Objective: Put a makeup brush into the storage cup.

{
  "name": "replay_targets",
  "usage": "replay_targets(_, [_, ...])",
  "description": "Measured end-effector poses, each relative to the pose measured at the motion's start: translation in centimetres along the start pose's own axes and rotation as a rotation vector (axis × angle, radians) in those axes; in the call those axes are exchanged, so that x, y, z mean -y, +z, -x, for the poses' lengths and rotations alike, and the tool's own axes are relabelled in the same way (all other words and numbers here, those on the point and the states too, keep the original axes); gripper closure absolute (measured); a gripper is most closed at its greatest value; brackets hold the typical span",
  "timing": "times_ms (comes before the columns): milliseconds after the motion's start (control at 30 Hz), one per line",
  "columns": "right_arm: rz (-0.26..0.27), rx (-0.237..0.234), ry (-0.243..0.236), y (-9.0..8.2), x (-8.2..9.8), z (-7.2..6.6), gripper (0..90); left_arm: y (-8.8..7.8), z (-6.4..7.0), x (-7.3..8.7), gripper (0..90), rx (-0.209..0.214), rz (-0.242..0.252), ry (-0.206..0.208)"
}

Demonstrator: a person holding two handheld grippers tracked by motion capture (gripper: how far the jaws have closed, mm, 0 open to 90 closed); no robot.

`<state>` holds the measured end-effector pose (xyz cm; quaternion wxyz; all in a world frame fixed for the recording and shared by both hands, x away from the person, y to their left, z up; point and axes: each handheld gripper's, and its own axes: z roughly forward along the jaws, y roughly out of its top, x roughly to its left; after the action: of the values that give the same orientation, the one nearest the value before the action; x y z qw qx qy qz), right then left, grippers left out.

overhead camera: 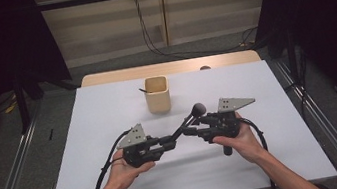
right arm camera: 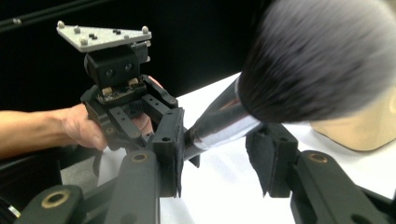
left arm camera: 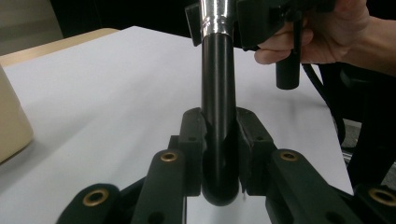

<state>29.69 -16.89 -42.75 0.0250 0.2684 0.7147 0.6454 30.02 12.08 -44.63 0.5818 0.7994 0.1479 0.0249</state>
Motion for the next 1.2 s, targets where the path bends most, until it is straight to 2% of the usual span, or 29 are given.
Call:
replay_targets(133, [0.002, -0.008, 0.019, 0.03, 0.03, 0.1, 58.6, 0.14, 0.05, 0.09, 74.6, 0.003, -0.002, 0.004])
replay_targets(500, [0.01, -0.039, 0.064, 0.04, 0.16, 0.34, 66.6, 0.28, 0.16, 0.09, 74.6, 0.003, -0.004, 0.017])
replay_targets(767, [0.027, -0.081, 0.101, -0.02, 0.01, 0.32, 71.6, 0.55, 0.28, 0.09, 73.6, -0.003, -0.017, 0.034])
replay_targets(933, [0.026, -0.089, 0.108, -0.15, -0.06, 0.39, 71.9, 0.64, 0.34, 0.04, 72.7, -0.011, -0.009, 0.026])
replay_targets(1033, [0.027, -0.084, 0.095, -0.17, -0.15, 0.29, 72.0, 0.56, 0.3, 0.01, 71.1, -0.019, -0.001, 0.018])
replay_targets(1200, [0.026, -0.076, 0.088, -0.27, -0.24, 0.28, 72.0, 0.26, 0.2, -0.02, 65.8, -0.033, 0.015, 0.01])
